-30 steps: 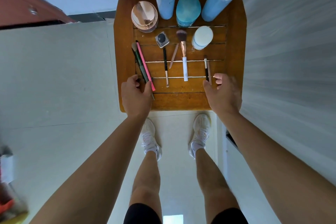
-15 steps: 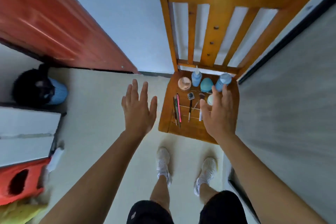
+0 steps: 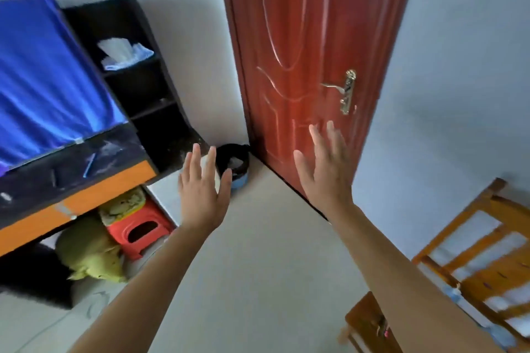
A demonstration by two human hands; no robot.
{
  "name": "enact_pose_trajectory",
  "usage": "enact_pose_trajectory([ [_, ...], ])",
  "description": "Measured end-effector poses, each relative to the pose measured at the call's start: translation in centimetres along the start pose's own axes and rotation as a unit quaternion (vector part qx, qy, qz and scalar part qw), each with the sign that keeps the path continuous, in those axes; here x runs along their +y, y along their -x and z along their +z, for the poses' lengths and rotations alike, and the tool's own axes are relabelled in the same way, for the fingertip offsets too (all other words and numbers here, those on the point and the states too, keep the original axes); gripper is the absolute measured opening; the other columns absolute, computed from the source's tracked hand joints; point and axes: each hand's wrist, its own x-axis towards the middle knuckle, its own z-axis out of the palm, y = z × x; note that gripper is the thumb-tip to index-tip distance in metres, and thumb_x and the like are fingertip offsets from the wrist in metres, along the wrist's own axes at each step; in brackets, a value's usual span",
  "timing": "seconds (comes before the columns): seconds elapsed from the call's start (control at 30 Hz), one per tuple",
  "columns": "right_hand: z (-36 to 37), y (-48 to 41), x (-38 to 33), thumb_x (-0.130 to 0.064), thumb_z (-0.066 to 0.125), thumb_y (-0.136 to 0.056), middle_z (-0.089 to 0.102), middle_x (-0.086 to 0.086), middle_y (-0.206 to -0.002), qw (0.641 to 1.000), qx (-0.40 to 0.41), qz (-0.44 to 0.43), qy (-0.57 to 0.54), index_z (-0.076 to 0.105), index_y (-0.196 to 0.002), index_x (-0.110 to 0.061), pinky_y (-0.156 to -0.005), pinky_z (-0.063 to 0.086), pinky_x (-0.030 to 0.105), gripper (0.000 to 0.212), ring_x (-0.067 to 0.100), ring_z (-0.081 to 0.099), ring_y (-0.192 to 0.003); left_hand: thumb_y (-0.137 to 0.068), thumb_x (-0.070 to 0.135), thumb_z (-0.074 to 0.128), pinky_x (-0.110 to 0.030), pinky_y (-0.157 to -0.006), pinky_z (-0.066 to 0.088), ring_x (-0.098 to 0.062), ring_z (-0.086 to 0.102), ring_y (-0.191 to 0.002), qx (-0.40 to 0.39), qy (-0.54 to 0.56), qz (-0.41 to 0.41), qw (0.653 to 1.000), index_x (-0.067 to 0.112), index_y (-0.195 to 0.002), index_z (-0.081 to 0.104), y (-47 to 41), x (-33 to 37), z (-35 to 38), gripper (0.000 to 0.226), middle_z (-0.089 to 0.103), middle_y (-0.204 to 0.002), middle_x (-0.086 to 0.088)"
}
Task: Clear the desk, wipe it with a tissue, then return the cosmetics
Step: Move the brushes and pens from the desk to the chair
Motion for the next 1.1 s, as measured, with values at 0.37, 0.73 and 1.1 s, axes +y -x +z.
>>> enact_pose_trajectory([
  [0.37,27.0,-2.6,-34.9,-0.049,0.044,-0.102,0.014,0.014,-0.166,0.962,-0.165,-0.201,-0.081,0.029,-0.157,-0.024,-0.12,0.023,0.048,0.062,0.033,0.014,-0.153,-0.096,0.056,0.029,-0.056,-0.115,0.025,-0.034,0.02,-0.149,0.092,-0.129,-0.163,0.974,0.017,-0.152,0.037,1.0,-35.8,-22.2,0.068,0.025,-0.161,-0.013],
  [0.73,47.0,-5.3,-44.7,-0.052,0.043,-0.101,0.025,0.007,-0.162,0.92,-0.306,-0.216,-0.12,0.024,-0.156,-0.027,-0.117,0.033,0.041,0.064,0.022,0.022,-0.149,-0.099,0.044,0.048,-0.05,-0.118,0.018,-0.029,0.013,-0.151,0.078,-0.098,-0.309,0.943,0.023,-0.155,0.03,-4.8,-53.1,-21.2,0.062,0.014,-0.165,-0.008],
  [1.1,66.8,-17.4,-50.2,-0.05,0.048,-0.1,0.031,0.009,-0.159,0.895,-0.394,-0.166,-0.125,0.027,-0.156,-0.022,-0.117,0.03,0.037,0.066,0.023,0.026,-0.148,-0.099,0.046,0.046,-0.052,-0.116,0.023,-0.028,0.014,-0.15,0.046,-0.096,-0.381,0.918,0.025,-0.154,0.03,-21.5,-68.2,-17.1,0.061,0.014,-0.165,-0.007],
])
